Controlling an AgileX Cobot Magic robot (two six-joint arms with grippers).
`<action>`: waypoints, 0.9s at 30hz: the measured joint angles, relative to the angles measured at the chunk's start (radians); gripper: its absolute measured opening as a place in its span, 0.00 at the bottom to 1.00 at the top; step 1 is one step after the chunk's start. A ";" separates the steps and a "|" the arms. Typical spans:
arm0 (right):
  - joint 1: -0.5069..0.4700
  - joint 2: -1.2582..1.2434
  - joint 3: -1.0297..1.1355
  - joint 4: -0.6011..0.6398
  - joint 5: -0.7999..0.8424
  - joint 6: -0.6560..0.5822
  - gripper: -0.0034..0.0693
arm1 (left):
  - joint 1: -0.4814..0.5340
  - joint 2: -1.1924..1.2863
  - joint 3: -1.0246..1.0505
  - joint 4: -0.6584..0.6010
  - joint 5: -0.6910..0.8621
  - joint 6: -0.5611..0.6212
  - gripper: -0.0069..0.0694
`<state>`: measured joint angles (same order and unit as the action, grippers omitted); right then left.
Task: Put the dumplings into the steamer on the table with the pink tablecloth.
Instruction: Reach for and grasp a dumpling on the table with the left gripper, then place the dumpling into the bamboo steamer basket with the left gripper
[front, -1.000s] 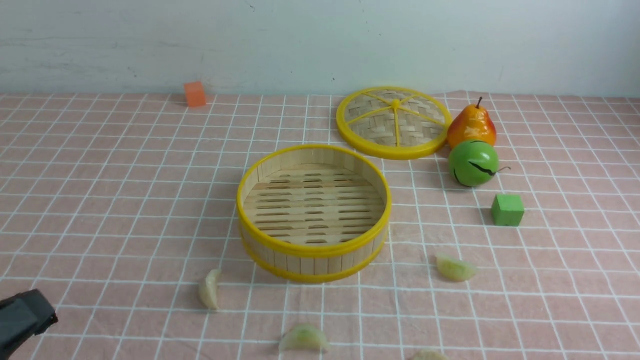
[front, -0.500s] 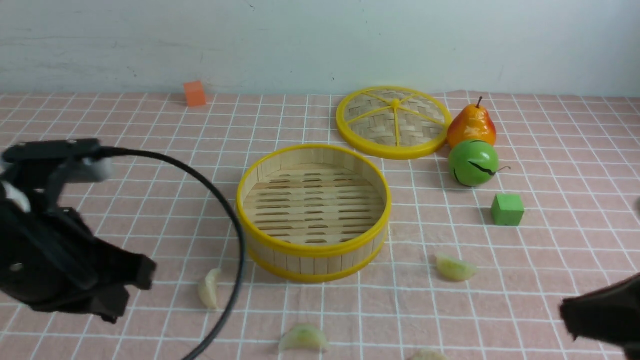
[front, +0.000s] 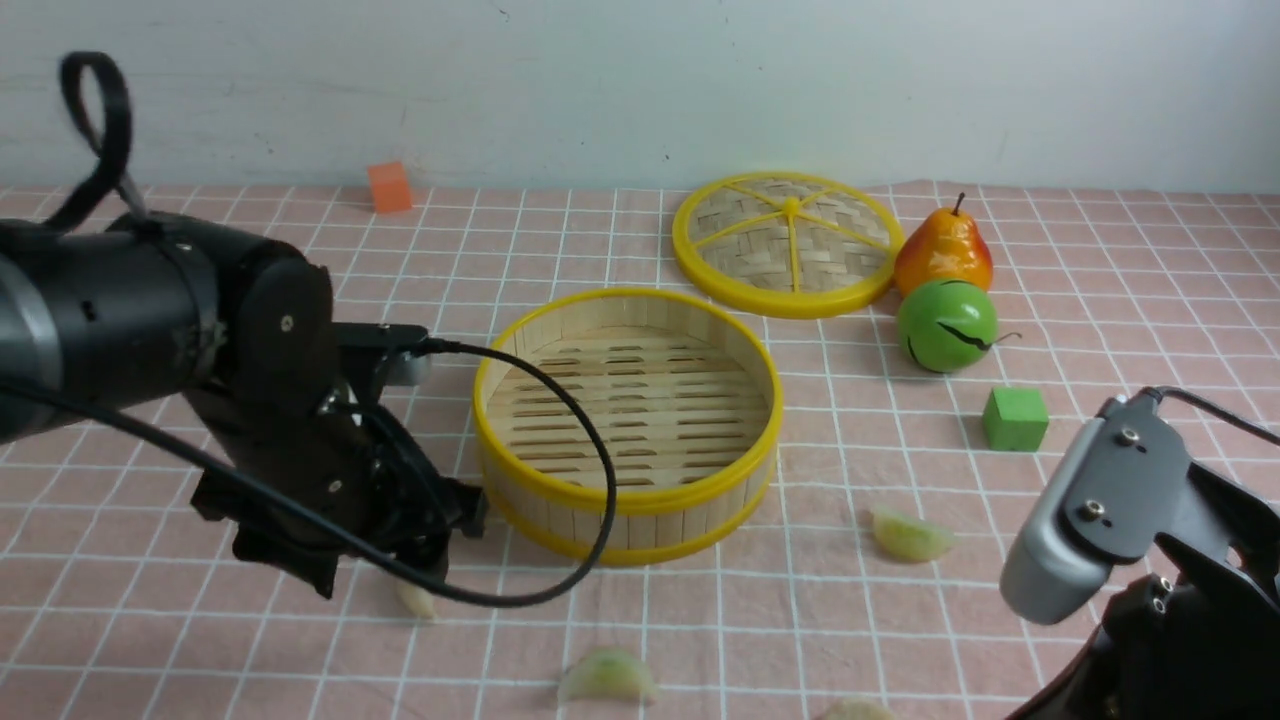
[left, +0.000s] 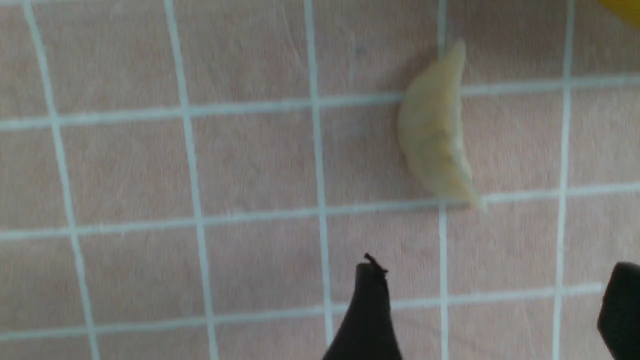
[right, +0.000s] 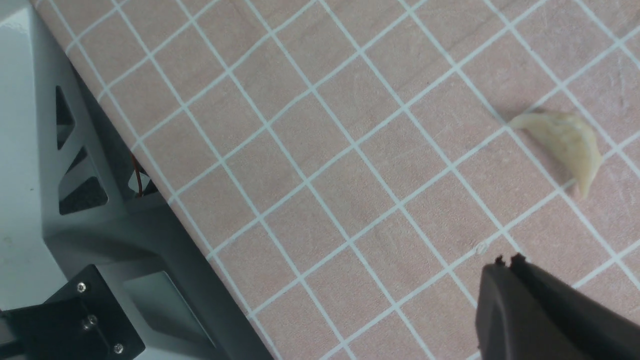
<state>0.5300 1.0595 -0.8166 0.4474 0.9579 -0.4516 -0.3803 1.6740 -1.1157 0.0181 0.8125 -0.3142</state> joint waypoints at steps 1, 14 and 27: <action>0.001 0.000 -0.001 0.000 -0.001 0.000 0.03 | 0.000 0.031 -0.017 0.012 -0.026 -0.009 0.83; 0.001 0.000 -0.001 0.000 0.002 0.000 0.04 | 0.000 0.224 -0.075 0.049 -0.090 -0.066 0.57; 0.001 0.000 -0.001 0.000 -0.002 0.000 0.05 | -0.032 0.169 -0.448 -0.041 0.135 0.087 0.33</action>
<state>0.5311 1.0595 -0.8175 0.4474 0.9554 -0.4516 -0.4118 1.8433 -1.5638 -0.0232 0.9473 -0.2276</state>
